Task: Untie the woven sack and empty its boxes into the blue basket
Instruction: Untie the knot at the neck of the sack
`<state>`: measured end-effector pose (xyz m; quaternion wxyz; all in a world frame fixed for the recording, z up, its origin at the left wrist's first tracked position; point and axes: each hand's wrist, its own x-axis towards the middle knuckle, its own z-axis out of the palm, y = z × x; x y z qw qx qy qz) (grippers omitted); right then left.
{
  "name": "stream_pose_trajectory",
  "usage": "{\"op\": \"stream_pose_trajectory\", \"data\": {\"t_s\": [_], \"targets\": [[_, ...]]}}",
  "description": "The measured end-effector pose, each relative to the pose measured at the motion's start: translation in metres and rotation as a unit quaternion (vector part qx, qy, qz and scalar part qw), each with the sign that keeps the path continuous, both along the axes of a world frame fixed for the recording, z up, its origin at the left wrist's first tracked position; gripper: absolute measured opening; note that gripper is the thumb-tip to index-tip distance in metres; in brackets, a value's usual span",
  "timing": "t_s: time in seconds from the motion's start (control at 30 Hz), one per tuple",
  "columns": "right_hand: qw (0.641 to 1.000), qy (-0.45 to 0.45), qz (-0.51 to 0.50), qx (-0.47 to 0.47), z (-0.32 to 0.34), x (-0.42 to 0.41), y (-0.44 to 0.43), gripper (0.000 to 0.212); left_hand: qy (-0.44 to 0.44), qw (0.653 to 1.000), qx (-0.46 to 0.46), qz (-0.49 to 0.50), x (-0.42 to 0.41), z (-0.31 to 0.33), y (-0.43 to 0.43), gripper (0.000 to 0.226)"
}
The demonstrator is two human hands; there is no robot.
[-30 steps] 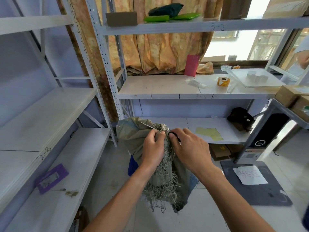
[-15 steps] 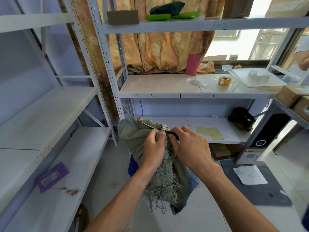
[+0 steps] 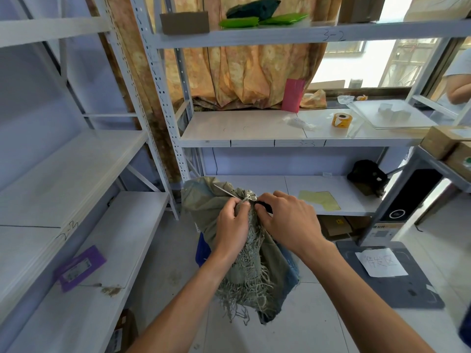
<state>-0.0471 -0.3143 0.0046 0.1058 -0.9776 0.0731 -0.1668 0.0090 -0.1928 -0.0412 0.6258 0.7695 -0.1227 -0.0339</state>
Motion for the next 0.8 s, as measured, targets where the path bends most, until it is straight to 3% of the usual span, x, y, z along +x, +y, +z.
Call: {"op": "stream_pose_trajectory", "data": {"t_s": [0.63, 0.8], "targets": [[0.997, 0.032, 0.020, -0.073, 0.004, 0.012, 0.001, 0.036, 0.018, 1.000, -0.006, 0.016, 0.001, -0.001, -0.001, 0.032], [0.991, 0.031, 0.011, -0.130, 0.001, 0.017, 0.009, 0.026, 0.018, 0.999, 0.010, 0.050, 0.002, -0.001, -0.006, 0.030]]}}
